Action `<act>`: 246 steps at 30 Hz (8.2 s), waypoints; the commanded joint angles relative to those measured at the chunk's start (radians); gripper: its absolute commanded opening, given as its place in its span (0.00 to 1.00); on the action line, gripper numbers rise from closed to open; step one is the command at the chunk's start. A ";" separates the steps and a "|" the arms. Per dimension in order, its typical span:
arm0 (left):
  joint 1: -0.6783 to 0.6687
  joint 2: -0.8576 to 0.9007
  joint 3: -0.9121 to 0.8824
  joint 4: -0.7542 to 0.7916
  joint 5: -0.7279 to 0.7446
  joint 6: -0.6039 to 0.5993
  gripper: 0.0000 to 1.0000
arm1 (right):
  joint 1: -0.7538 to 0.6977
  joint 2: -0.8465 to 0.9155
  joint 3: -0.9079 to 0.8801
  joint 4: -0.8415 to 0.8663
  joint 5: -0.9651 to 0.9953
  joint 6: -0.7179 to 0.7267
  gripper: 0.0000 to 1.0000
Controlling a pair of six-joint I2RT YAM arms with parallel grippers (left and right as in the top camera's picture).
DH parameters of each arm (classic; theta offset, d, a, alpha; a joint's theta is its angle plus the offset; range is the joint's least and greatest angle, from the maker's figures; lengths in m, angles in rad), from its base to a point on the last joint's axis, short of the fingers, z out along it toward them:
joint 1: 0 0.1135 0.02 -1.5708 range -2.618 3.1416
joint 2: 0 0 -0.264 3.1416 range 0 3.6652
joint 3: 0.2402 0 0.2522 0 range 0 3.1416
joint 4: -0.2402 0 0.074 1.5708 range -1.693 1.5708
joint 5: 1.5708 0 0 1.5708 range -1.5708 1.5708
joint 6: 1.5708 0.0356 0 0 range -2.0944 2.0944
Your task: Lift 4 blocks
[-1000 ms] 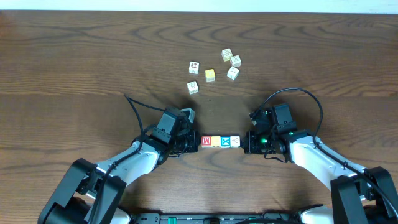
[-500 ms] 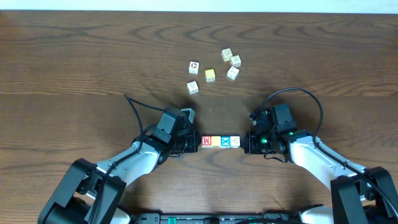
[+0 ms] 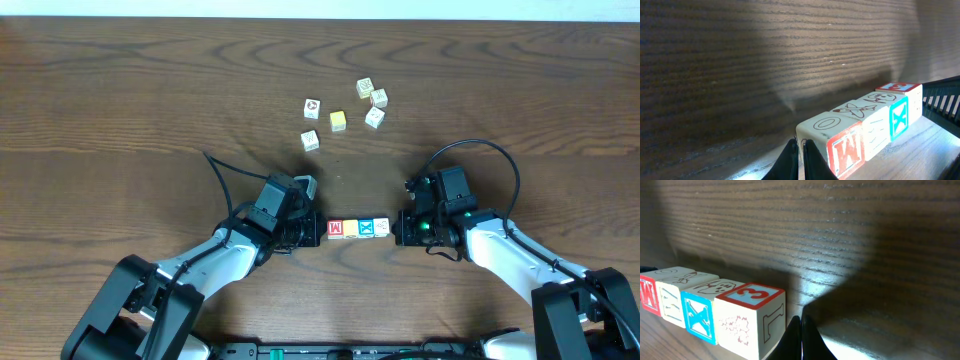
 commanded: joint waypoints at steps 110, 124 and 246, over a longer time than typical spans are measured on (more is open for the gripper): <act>-0.006 0.010 0.002 0.083 0.122 -0.027 0.07 | 0.122 0.005 0.004 0.179 -0.278 0.080 0.01; -0.006 0.009 0.017 0.083 0.122 -0.027 0.07 | 0.122 0.005 0.004 0.178 -0.304 0.072 0.01; -0.006 -0.116 0.061 0.044 0.117 -0.023 0.07 | 0.105 -0.067 0.101 0.027 -0.254 0.117 0.01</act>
